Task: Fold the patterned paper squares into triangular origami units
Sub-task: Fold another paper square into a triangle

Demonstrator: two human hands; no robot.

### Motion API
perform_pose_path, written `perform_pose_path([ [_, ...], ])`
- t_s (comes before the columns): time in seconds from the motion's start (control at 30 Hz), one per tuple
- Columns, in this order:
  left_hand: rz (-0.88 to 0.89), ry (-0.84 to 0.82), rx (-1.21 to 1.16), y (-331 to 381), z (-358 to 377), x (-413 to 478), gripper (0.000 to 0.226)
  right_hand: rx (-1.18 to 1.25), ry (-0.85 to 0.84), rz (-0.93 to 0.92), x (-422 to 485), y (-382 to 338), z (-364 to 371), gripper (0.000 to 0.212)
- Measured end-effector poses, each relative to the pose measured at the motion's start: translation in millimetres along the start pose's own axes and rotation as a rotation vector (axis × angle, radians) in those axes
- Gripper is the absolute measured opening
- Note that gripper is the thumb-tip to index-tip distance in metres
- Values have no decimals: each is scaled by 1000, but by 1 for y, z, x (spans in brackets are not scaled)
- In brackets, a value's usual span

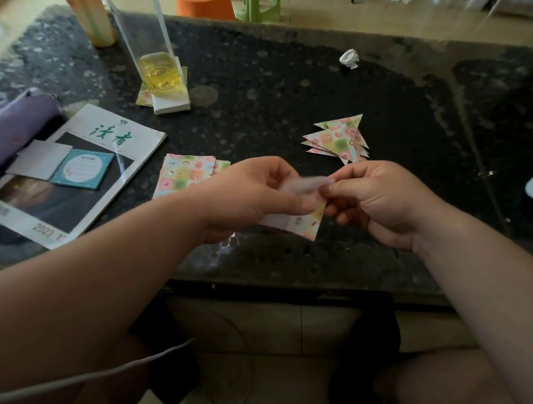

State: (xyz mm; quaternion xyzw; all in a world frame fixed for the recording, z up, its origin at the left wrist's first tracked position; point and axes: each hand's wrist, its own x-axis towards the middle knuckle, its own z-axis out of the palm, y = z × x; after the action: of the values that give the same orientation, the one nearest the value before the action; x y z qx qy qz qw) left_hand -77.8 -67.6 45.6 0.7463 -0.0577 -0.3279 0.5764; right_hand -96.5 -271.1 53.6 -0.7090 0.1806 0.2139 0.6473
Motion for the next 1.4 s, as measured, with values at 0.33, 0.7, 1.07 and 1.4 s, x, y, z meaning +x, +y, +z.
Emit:
perform_pose_path([
  [0.33, 340, 432, 1145, -44, 30, 13, 48, -550, 97, 81, 39, 35, -4, 10],
  [0.7, 222, -56, 1431, -94, 80, -24, 94, -916, 197, -396, 50, 69, -15, 9],
  [1.07, 124, -49, 1460, -84, 83, -24, 101, -900, 98, -601, 52, 82, -21, 15],
  [1.4, 104, -19, 1294, -91, 74, -24, 96, -1033, 95, -711, 42, 88, -20, 19],
])
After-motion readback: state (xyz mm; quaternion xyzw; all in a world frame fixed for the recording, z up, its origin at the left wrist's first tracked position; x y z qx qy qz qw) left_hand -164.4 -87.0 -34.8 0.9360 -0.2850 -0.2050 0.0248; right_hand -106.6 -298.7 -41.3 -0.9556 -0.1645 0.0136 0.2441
